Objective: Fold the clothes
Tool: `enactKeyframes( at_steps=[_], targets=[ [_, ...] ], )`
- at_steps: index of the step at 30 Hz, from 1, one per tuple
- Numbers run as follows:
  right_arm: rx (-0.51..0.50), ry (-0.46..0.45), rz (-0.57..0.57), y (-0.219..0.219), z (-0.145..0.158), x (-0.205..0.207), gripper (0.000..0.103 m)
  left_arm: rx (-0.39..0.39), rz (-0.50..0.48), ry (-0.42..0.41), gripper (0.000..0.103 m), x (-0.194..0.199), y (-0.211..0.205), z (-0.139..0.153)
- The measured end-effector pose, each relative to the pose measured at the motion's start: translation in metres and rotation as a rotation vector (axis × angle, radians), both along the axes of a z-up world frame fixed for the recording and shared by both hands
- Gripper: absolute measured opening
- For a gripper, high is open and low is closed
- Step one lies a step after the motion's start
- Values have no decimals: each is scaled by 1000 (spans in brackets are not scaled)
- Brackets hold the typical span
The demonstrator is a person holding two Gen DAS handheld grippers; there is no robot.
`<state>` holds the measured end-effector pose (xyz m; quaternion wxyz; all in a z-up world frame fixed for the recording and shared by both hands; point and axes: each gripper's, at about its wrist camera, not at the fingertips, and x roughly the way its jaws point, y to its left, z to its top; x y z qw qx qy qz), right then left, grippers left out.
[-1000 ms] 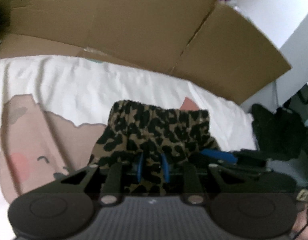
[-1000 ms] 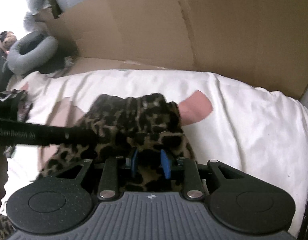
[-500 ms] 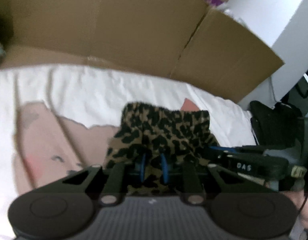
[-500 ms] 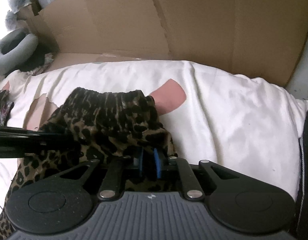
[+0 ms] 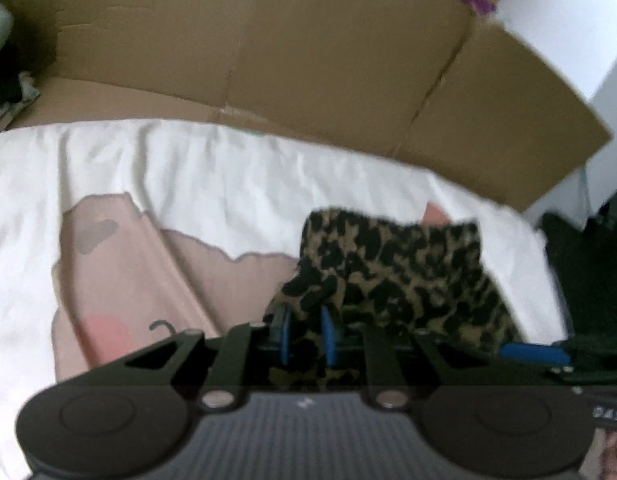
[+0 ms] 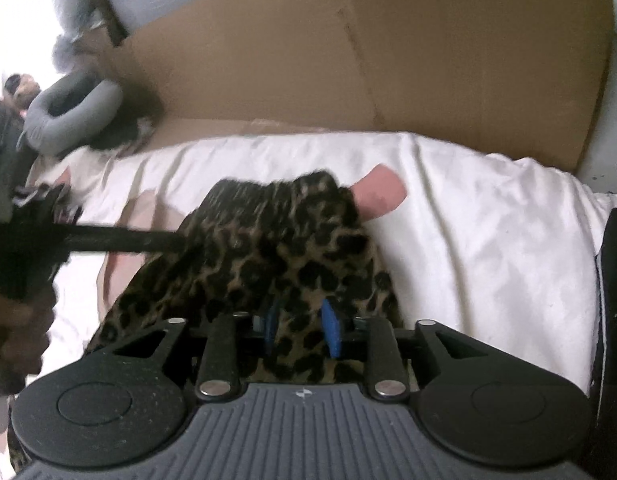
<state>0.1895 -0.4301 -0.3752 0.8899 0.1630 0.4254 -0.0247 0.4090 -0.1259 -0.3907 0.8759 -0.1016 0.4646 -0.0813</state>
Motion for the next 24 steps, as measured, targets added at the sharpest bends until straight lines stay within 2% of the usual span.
enactKeyframes(
  at_steps=[2,7,15,19,22,24],
  targets=[
    [5,26,9,2,-7,-3,32,8,6,16,18,0,3,-5],
    [-34,94,-30,-7,-20,-11,32,-8,11,5,15,-10,10,14],
    [-40,102,-87,-12,-7,-35,32,-66,-82,5,17,-57,1,47],
    [-10,76,-93,-9,3,-49,32,-81,-111,24,17,-83,-7,47],
    [19,59,-96,-4,9,-57,32,-89,-126,55,17,-93,-14,36],
    [35,50,-85,1,11,-61,32,-65,-136,70,17,-94,-18,28]
  ],
)
